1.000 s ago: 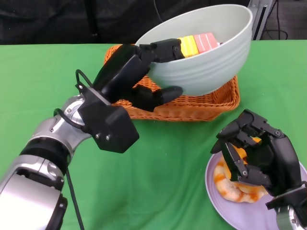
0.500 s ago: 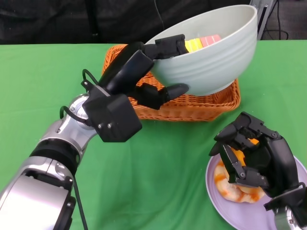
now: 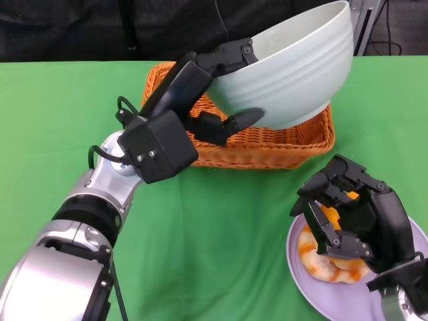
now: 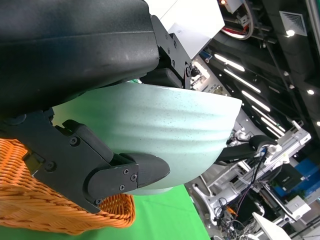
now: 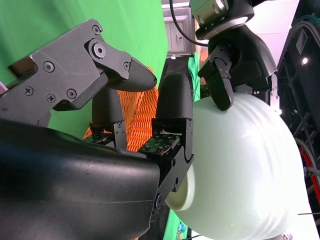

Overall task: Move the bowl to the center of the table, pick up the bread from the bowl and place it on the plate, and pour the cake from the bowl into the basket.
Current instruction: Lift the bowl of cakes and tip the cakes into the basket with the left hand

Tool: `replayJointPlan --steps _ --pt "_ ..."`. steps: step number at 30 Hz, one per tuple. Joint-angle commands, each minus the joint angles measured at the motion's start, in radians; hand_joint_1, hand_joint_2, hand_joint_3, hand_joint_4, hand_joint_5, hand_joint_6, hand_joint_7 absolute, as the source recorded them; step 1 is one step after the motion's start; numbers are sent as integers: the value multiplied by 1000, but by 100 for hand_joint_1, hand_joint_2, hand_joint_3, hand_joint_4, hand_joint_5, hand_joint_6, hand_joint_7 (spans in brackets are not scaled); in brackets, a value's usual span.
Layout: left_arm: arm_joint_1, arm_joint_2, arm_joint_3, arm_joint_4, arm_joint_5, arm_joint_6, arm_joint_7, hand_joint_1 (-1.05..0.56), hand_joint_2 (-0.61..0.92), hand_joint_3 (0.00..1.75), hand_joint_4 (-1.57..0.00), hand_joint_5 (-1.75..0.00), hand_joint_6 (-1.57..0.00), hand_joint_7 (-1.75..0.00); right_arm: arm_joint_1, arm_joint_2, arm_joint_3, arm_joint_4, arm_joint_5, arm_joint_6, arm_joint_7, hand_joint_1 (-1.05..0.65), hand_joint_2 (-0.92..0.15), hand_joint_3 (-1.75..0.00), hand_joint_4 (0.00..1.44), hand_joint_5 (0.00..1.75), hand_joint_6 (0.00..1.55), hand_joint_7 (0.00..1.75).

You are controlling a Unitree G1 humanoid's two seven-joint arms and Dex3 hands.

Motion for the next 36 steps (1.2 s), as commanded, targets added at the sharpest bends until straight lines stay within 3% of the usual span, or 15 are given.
replayJointPlan --steps 1,6,11,24,36 --pt "-50 -14 40 9 -58 37 -26 -10 65 104 -63 -175 -59 -162 -4 0 -7 9 7 -17 -4 -9 -51 -107 76 161 63 133" --pt "-63 -37 85 19 -106 123 -65 -11 66 102 -68 -175 -57 -165 -13 0 -9 25 14 -33 8 -8 -51 -110 75 161 63 133" --pt "-71 -64 142 24 -176 191 -121 -10 69 96 -73 -175 -63 -155 -15 2 -11 35 5 -45 2 -9 -50 -111 76 160 64 133" --pt "-85 -101 238 17 -287 325 -212 -9 70 94 -72 -175 -67 -154 -15 2 -8 36 6 -39 4 -8 -50 -113 74 162 62 135" --pt "-98 -114 283 8 -335 432 -252 -11 58 108 -73 -172 -71 -151 -14 7 -7 37 16 -36 11 -6 -51 -112 73 163 61 137"
